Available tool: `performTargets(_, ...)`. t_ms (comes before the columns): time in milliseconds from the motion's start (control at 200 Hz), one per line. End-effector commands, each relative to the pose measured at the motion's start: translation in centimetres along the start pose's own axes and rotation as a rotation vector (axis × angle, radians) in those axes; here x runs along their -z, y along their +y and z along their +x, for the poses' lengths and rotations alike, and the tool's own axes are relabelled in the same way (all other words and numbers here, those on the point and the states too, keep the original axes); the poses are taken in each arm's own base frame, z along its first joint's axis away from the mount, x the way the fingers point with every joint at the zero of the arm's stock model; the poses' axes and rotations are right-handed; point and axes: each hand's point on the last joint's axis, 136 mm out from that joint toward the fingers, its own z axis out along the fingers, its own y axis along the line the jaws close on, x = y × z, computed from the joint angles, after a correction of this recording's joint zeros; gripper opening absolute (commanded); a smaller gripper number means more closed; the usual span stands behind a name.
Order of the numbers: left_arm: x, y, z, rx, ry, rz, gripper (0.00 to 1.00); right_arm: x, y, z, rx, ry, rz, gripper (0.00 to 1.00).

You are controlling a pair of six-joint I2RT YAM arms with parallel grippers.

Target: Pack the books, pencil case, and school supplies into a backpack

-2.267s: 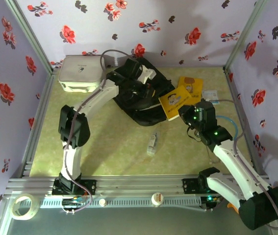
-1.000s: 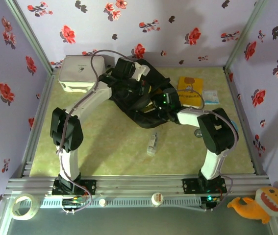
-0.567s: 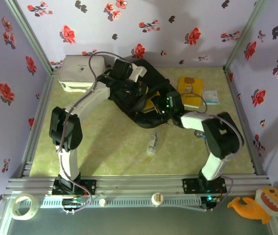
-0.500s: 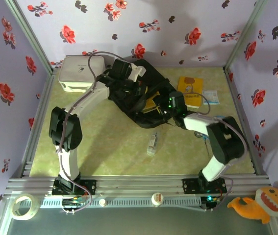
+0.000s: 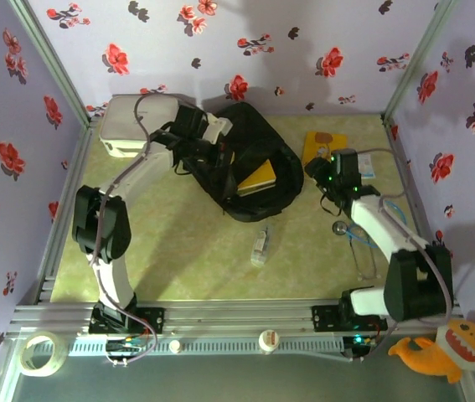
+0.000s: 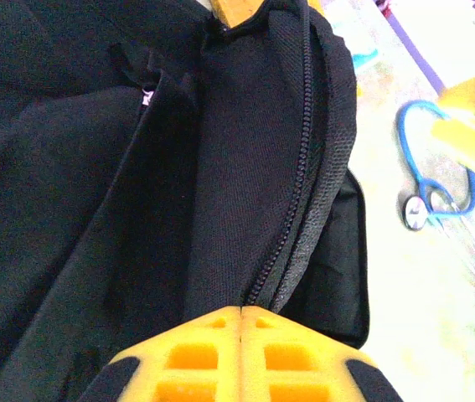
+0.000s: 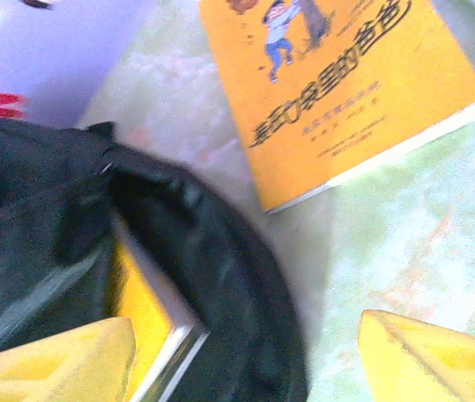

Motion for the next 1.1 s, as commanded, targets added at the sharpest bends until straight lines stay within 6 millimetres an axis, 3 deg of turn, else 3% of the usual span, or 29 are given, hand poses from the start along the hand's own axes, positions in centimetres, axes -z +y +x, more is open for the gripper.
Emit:
performTargets(0, 2.6, -0.9, 1.2, -0.048, 0.023, -0.008, 0.04, -2.6, -1.0, -1.2, 0.146, 0.05, 0.138, 0.7)
performTargets(155, 3.4, -1.8, 2.4, -0.039, 0.032, 0.015, 0.08, -8.3, 0.1, -2.4, 0.154, 0.114, 0.157, 0.69)
performTargets(265, 3.9, -2.2, 2.7, -0.017, 0.023, 0.021, 0.24, -12.2, 0.5, -2.4, 0.142, 0.166, 0.172, 0.67)
performTargets(345, 4.2, -2.5, 3.0, 0.002, 0.017, 0.026, 0.34, -14.1, 0.8, -2.5, 0.133, 0.184, 0.177, 0.66)
performTargets(470, 5.2, -2.5, 3.4, 0.029, 0.01, 0.039, 0.44, -15.9, -0.4, -2.1, 0.133, 0.213, 0.228, 0.67)
performTargets(625, 6.5, -0.7, 3.7, 0.116, -0.028, -0.009, 0.53, -16.3, -2.6, -0.5, 0.12, 0.264, 0.295, 0.67)
performTargets(760, 7.8, 0.2, 3.6, 0.145, -0.075, -0.096, 0.62, -15.5, -4.4, 2.8, 0.019, 0.352, 0.298, 0.66)
performTargets(845, 8.4, 0.6, 3.5, 0.163, -0.094, -0.139, 0.68, -14.5, -5.0, 4.9, -0.068, 0.384, 0.262, 0.66)
performTargets(1095, 9.6, 0.6, 3.9, 0.166, -0.111, -0.177, 0.82, -10.0, -7.4, 8.1, -0.18, 0.387, 0.239, 0.66)
